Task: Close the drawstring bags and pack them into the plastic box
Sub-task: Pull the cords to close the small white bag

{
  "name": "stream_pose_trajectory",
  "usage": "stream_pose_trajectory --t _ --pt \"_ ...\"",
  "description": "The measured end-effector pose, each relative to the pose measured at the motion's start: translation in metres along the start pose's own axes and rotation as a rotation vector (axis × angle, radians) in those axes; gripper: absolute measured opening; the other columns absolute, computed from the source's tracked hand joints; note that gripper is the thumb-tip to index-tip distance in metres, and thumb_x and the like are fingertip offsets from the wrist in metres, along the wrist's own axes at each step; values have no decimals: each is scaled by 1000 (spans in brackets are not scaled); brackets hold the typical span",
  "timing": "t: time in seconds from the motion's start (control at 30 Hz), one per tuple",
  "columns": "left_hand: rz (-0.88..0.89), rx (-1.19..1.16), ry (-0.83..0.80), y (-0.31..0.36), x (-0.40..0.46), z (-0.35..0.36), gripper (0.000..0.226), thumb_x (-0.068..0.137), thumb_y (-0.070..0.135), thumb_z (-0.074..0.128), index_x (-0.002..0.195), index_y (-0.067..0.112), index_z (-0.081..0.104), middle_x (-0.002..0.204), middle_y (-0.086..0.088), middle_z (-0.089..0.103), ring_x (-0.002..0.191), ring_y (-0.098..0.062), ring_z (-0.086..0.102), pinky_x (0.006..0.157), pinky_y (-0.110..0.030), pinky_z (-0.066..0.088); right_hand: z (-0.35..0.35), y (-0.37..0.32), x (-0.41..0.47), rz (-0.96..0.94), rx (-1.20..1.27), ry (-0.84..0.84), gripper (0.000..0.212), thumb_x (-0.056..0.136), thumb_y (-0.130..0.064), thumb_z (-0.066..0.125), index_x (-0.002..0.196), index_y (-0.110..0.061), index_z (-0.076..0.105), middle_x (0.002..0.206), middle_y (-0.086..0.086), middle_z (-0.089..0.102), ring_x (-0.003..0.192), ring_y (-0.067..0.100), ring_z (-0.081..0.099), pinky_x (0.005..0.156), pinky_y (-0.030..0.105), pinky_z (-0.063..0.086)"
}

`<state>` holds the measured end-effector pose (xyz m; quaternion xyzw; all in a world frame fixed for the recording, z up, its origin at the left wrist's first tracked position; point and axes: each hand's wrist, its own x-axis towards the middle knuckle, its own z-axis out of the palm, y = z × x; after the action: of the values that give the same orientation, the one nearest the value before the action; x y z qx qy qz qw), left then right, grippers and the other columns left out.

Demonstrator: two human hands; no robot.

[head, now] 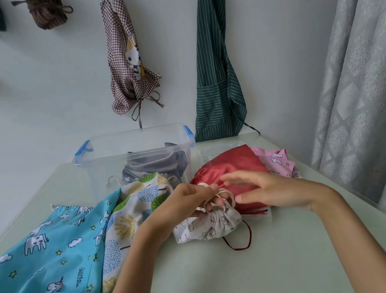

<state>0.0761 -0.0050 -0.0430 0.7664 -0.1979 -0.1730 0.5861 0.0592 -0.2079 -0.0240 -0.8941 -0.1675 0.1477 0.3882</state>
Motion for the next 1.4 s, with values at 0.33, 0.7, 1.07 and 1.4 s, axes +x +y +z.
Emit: stream_pose_trajectory --t 0.33,0.7,1.07,1.4 --pt "-81 -228 -37 3 -4 -6 26 84 33 62 90 11 75 83 -4 63 76 -6 57 68 -11 51 0 -9 -2 -160 181 324 14 92 -25 57 89 -14 64 65 -6 66 59 3 57 68 18 45" --pt "-58 -501 168 10 -5 -9 14 79 -1 66 81 10 75 74 -4 73 62 -5 68 59 -12 55 0 -33 -13 -164 -105 290 22 92 -36 53 96 -26 73 82 -13 70 80 1 63 76 -1 39" --pt "216 -86 385 8 -5 -10 18 69 -10 74 78 6 74 70 -5 74 66 -11 70 65 -17 56 19 -19 14 -196 32 291 11 78 -21 73 88 -24 71 86 -15 64 80 0 55 73 9 39" --pt "361 35 561 -2 0 0 9 72 22 81 81 22 78 73 0 75 73 -21 73 75 -43 59 23 -25 14 -71 265 327 25 97 -31 47 100 -21 70 64 -23 59 59 -22 51 58 -3 36"
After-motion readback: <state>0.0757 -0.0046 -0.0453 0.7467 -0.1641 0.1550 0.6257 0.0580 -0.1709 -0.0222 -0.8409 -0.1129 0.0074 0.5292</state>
